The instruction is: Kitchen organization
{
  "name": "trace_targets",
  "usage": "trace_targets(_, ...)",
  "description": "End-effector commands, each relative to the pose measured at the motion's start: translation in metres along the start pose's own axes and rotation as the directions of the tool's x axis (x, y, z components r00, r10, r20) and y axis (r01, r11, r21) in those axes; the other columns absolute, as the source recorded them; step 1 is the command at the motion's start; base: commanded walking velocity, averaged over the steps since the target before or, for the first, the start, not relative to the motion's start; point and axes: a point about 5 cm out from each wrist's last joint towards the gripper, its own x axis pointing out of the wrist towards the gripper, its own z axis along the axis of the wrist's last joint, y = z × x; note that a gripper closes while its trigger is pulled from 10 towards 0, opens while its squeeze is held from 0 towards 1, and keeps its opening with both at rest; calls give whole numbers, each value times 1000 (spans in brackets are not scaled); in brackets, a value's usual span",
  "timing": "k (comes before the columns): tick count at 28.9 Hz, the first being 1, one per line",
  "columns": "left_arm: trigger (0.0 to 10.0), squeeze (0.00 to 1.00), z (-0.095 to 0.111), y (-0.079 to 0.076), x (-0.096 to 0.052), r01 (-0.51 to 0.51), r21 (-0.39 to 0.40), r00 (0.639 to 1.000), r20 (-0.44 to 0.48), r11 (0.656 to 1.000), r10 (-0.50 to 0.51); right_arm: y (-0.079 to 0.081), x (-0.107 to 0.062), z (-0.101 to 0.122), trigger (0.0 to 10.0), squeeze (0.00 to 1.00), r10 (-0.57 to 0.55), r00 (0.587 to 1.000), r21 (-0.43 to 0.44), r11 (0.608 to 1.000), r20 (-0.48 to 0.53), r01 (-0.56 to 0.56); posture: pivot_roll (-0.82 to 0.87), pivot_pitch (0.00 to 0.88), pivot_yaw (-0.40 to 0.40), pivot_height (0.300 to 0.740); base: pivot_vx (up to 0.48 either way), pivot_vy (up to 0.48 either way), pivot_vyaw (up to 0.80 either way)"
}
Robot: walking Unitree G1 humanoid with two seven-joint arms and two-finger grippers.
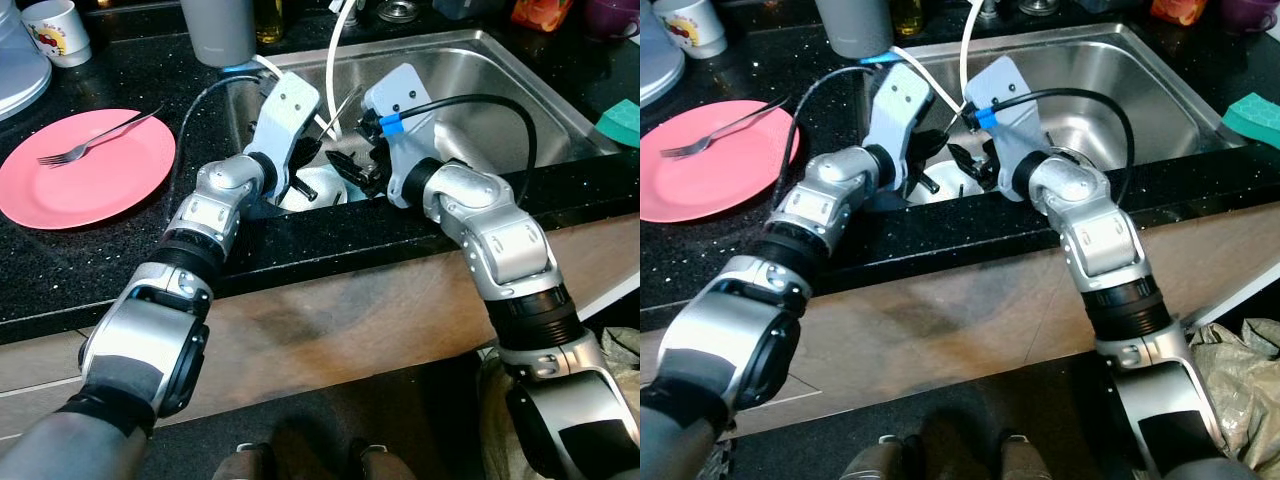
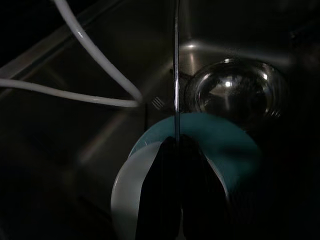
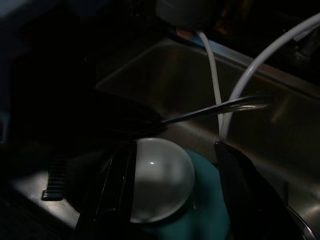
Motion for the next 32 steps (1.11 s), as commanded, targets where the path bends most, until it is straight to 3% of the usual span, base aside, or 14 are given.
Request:
trace_targets(1, 0, 0, -7, 2, -2, 2, 27, 999, -33, 1000, -1, 5, 1, -2, 10000, 0, 31, 999, 0, 1000, -18, -31, -4, 225, 53, 740, 0, 0, 0)
trace_targets(8, 0, 0, -10, 11, -4, -51, 26, 998, -45, 998, 52, 5, 2, 0, 10000, 0, 45, 999, 14, 999, -15, -45, -4, 227, 49, 740, 0, 0, 0)
trace_targets(9, 2039, 0, -10, 12, -5, -52, 25, 997, -48, 998, 53, 5, 2, 0, 10000, 0, 45, 999, 14, 999, -14, -45, -4, 228, 48, 740, 0, 0, 0)
trace_targets(10, 9608, 0, -10, 13, -5, -54, 29, 997, -49, 998, 56, 5, 2, 1, 10000, 0, 45, 999, 14, 999, -12, -45, -3, 228, 48, 740, 0, 0, 0)
trace_targets(11, 10000, 380, -10, 14, -5, -51, 29, 997, -51, 998, 53, 5, 2, 1, 10000, 0, 45, 999, 15, 999, -11, -44, -3, 228, 48, 740, 0, 0, 0)
trace_targets(12, 10000, 957, -9, 15, -5, -53, 30, 997, -50, 998, 54, 5, 2, 1, 10000, 0, 44, 999, 15, 999, -11, -44, -2, 227, 48, 740, 0, 0, 0)
trace_targets(13, 10000, 859, -9, 16, -5, -58, 40, 997, -50, 998, 60, 5, 2, 1, 10000, 0, 44, 999, 16, 999, -12, -44, -2, 227, 48, 740, 0, 0, 0)
trace_targets(15, 10000, 859, -9, 16, -5, -61, 47, 997, -50, 997, 64, 5, 2, 1, 10000, 0, 44, 999, 16, 999, -12, -44, -2, 227, 48, 740, 0, 0, 0)
trace_targets(16, 10000, 0, -7, 18, -5, -70, 48, 996, -45, 996, 72, 5, 3, 1, 10000, 0, 44, 999, 16, 999, -12, -44, -2, 227, 47, 740, 0, 0, 0)
trace_targets(24, 10000, 0, 8, 34, -8, -145, 16, 989, 17, 989, 145, 4, 3, 3, 10000, 0, 42, 999, 16, 999, -4, -42, -3, 224, 47, 740, 0, 0, 0)
trace_targets(27, 10000, 0, 20, 59, -19, -267, 31, 963, 39, 963, 266, 3, 3, 8, 10000, 0, 33, 999, 52, 998, 35, -35, 0, 224, 46, 740, 0, 0, 0)
trace_targets(30, 10000, 0, 24, 70, -24, -308, 47, 951, 47, 950, 306, 4, 3, 13, 10000, 0, 38, 997, 105, 993, 74, -45, 2, 224, 44, 740, 0, 0, 0)
trace_targets(32, 10000, 0, 30, 93, -39, -365, 99, 931, 47, 926, 362, 7, 3, 24, 10000, 0, 56, 987, 171, 982, 149, -81, 8, 223, 41, 740, 0, 0, 0)
